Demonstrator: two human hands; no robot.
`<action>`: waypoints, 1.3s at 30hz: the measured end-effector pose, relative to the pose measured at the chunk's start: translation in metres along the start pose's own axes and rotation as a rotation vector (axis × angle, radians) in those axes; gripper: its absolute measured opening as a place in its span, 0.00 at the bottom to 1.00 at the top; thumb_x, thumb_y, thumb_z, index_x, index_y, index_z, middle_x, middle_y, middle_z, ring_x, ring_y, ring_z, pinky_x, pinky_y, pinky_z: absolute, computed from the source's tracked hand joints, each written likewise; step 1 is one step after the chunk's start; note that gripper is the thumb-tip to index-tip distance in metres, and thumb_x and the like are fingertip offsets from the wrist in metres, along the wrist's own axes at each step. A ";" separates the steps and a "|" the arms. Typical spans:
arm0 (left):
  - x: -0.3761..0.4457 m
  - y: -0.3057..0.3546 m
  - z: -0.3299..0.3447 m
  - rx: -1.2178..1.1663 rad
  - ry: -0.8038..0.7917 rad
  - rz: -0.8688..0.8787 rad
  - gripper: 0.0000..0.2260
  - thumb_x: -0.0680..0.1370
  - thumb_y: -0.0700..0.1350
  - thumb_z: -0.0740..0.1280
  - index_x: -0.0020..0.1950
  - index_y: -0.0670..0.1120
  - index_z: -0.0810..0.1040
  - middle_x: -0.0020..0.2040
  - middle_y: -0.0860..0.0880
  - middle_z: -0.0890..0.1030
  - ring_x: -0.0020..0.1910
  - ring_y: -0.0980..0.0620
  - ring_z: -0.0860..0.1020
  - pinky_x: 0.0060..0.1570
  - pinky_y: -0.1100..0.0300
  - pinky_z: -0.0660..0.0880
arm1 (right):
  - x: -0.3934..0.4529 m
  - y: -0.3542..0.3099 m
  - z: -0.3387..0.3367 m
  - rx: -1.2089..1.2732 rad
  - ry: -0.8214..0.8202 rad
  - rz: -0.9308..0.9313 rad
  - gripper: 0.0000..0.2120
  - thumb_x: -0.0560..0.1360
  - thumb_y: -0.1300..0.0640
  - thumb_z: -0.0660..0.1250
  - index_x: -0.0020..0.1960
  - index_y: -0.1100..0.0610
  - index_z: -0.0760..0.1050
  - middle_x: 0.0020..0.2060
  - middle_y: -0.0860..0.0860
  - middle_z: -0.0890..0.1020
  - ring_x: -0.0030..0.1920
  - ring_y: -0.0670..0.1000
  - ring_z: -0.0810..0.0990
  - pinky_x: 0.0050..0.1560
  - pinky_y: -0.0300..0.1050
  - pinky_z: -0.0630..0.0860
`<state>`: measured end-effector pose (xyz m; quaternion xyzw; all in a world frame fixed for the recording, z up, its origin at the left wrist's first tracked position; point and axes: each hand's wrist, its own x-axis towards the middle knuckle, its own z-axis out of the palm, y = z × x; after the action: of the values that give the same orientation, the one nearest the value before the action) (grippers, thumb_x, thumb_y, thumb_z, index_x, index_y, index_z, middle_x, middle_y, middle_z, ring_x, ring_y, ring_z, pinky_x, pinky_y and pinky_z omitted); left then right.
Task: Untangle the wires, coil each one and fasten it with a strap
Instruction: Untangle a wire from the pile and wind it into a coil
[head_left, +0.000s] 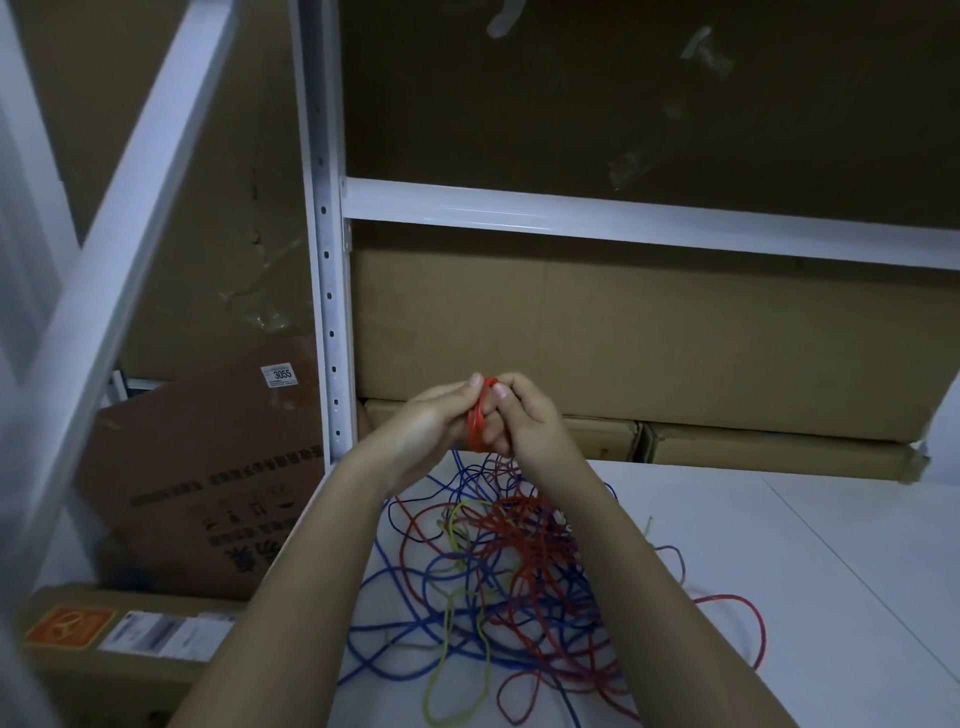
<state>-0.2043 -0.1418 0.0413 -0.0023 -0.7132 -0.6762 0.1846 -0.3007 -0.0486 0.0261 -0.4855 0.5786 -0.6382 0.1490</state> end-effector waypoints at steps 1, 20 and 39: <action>0.000 -0.001 0.002 0.027 0.035 0.028 0.16 0.84 0.47 0.50 0.40 0.43 0.67 0.28 0.50 0.69 0.31 0.52 0.71 0.43 0.59 0.72 | 0.000 0.001 0.000 0.054 -0.003 0.019 0.12 0.83 0.62 0.52 0.43 0.59 0.69 0.22 0.45 0.75 0.23 0.40 0.70 0.25 0.32 0.65; 0.000 -0.009 -0.006 0.177 0.249 0.172 0.15 0.84 0.43 0.52 0.40 0.43 0.70 0.30 0.51 0.65 0.27 0.59 0.64 0.32 0.69 0.64 | -0.002 0.002 -0.027 -0.251 0.284 -0.003 0.14 0.82 0.51 0.57 0.43 0.54 0.76 0.20 0.40 0.68 0.22 0.39 0.65 0.28 0.34 0.61; 0.000 -0.029 -0.015 -0.282 0.665 0.175 0.12 0.85 0.42 0.48 0.45 0.45 0.65 0.38 0.46 0.82 0.28 0.56 0.75 0.40 0.63 0.73 | -0.048 0.046 0.009 -0.505 -0.278 0.067 0.13 0.84 0.50 0.51 0.54 0.53 0.73 0.26 0.47 0.67 0.24 0.45 0.64 0.35 0.49 0.68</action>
<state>-0.2078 -0.1591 0.0134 0.1312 -0.5111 -0.7133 0.4613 -0.2871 -0.0309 -0.0378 -0.5707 0.7088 -0.3960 0.1222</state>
